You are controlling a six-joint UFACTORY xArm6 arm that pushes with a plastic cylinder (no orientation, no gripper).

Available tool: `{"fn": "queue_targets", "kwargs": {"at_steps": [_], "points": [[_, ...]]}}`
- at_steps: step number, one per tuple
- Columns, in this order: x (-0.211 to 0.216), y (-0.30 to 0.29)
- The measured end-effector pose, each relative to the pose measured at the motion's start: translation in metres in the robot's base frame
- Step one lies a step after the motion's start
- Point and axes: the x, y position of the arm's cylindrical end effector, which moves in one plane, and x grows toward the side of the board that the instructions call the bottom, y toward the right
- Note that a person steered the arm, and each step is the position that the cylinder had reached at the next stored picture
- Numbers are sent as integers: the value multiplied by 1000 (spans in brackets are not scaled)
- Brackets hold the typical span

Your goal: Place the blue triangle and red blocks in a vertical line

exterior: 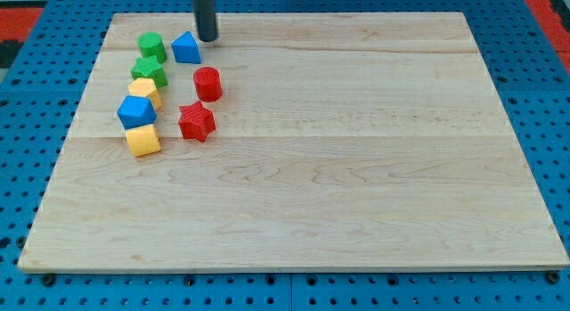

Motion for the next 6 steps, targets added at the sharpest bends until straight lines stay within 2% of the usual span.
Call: {"fn": "queue_targets", "kwargs": {"at_steps": [1,3,4,6], "points": [[-2,-24],[8,-27],[26,-27],[38,-11]]}}
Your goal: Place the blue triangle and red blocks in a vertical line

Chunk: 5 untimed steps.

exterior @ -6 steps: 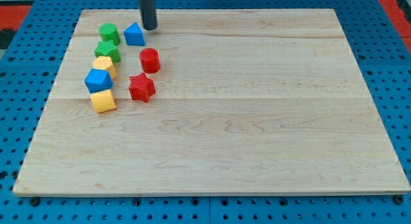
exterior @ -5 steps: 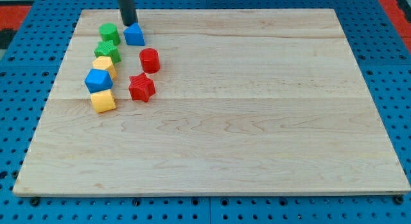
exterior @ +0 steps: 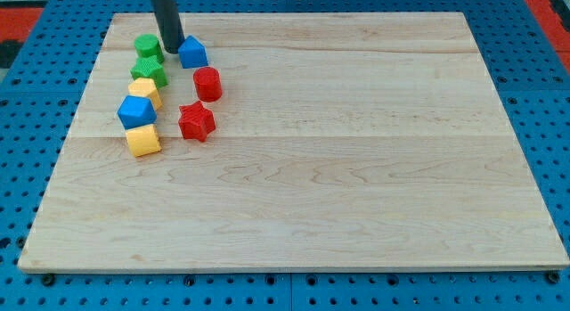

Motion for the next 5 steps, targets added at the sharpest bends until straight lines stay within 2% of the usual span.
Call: {"fn": "queue_targets", "kwargs": {"at_steps": [2,3,5], "points": [[0,25],[-9,15],[-76,57]]}}
